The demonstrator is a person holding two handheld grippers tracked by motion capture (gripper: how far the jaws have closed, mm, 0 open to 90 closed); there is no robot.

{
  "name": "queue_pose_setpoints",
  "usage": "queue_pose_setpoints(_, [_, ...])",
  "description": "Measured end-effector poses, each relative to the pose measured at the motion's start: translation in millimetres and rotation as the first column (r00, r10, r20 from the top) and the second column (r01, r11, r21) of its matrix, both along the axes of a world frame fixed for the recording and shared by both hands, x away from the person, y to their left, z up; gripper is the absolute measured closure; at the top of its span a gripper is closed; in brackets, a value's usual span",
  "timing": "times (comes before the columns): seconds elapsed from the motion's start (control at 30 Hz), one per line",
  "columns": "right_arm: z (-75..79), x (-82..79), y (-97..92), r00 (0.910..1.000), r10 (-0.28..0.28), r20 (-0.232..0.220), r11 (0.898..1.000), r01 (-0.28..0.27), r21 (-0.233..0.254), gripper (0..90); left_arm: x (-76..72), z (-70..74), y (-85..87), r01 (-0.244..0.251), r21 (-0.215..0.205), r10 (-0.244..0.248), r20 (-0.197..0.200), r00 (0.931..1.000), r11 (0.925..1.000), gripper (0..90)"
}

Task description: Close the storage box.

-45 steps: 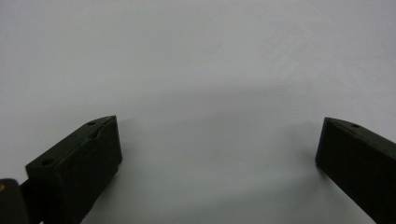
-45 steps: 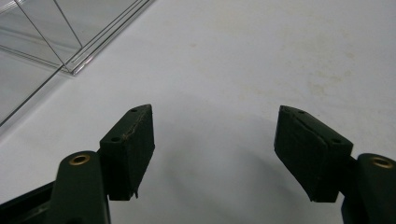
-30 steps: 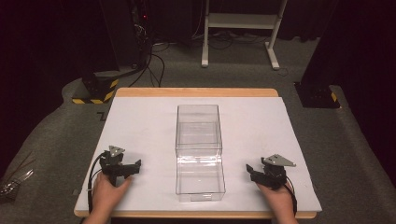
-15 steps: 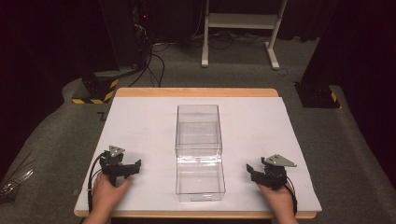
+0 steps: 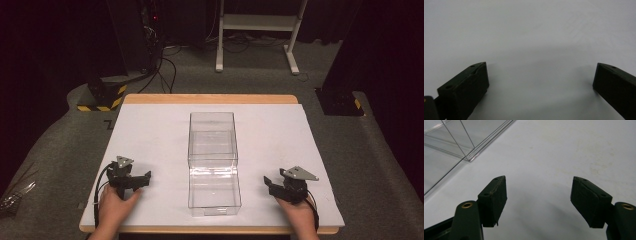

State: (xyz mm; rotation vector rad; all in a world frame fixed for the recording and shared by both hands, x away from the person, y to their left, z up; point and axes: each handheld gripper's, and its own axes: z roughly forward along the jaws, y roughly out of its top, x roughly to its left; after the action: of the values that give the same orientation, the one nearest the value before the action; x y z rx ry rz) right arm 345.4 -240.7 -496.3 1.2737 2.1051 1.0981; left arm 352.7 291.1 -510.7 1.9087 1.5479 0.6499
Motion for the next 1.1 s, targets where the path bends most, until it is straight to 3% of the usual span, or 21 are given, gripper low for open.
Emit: queue_pose_setpoints(1.1, [31.4,-31.7,30.6,0.991,0.106,0.082,0.994,-0.107,0.017,28.8,0.0,-0.1,0.0,0.0,0.0,0.0,0.002,1.0,1.0,0.6])
